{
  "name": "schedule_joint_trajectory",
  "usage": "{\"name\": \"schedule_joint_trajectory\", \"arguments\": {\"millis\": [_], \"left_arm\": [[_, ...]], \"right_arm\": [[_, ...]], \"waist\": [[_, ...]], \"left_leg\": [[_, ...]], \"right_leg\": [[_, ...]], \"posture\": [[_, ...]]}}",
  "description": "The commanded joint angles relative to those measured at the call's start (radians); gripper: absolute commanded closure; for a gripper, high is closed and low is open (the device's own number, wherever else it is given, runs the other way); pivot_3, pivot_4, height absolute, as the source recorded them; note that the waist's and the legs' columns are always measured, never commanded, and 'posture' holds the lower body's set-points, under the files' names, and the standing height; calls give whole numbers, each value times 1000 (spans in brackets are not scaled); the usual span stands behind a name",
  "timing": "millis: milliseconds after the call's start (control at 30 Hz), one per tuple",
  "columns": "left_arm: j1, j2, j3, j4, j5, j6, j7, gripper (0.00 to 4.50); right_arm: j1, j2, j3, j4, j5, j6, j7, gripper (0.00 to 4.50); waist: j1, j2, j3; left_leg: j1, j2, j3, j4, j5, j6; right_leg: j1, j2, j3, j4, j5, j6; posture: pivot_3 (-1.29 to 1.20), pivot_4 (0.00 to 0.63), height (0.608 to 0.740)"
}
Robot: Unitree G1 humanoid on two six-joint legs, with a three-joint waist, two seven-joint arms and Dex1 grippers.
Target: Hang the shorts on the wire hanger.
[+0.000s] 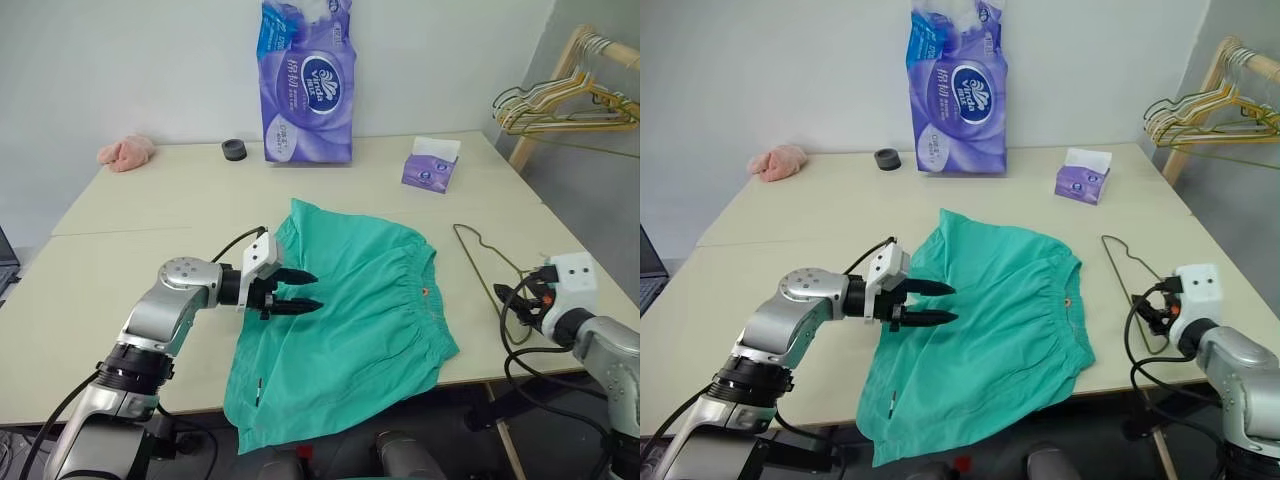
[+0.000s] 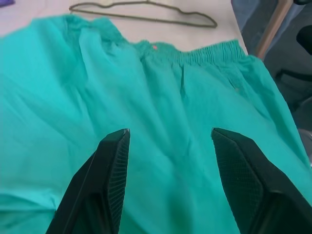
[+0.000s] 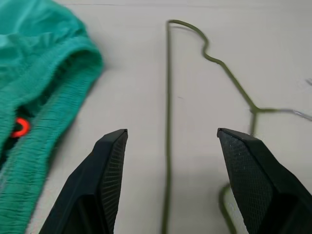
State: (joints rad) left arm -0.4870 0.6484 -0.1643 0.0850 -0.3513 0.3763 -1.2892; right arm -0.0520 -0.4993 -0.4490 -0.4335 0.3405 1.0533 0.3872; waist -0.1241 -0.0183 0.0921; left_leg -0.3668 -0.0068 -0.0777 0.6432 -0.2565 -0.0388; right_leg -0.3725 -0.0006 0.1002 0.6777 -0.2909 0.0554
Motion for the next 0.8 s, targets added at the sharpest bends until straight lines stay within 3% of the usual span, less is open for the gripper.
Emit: {"name": "schedule_joint_trajectory", "arguments": {"millis": [33, 433, 633, 733, 800], "left_arm": [[-28, 0, -12, -17, -5, -35, -51, 1691], [-65, 28, -55, -128, -53, 41, -199, 1691], [-100, -2, -78, -116, -33, 26, -185, 1691], [-107, -17, -87, -116, -27, 21, -176, 1671], [-110, -23, -91, -111, -20, 12, -173, 1671]], "right_arm": [[19, -10, -36, -21, 12, 67, -32, 1362], [39, -22, -2, 22, 49, 168, -30, 1362], [37, -42, 44, 83, 38, 177, -24, 1362], [25, -59, 60, 122, 47, 188, -9, 1948], [16, -73, 72, 151, 47, 188, 2, 2568]], "waist": [[-11, 0, 0], [-29, 0, 9], [-34, -2, 10], [-38, -5, 11], [-40, -6, 11]], "left_leg": [[0, 0, 0, 0, 0, 0], [-1, 0, 0, -1, 0, 0], [-1, 0, 0, 0, 0, 0], [-1, 0, 0, 0, 0, 0], [-1, 0, 0, 0, 0, 0]], "right_leg": [[0, 0, 0, 0, 0, 0], [-1, 1, 0, -1, 0, 0], [-1, 1, 0, -1, 0, 0], [0, 1, 0, -2, 0, 0], [0, 1, 0, -3, 0, 0]], "posture": [[-182, 69, 740], [-172, 72, 740], [-178, 73, 740], [-178, 73, 740], [-177, 72, 740]]}}
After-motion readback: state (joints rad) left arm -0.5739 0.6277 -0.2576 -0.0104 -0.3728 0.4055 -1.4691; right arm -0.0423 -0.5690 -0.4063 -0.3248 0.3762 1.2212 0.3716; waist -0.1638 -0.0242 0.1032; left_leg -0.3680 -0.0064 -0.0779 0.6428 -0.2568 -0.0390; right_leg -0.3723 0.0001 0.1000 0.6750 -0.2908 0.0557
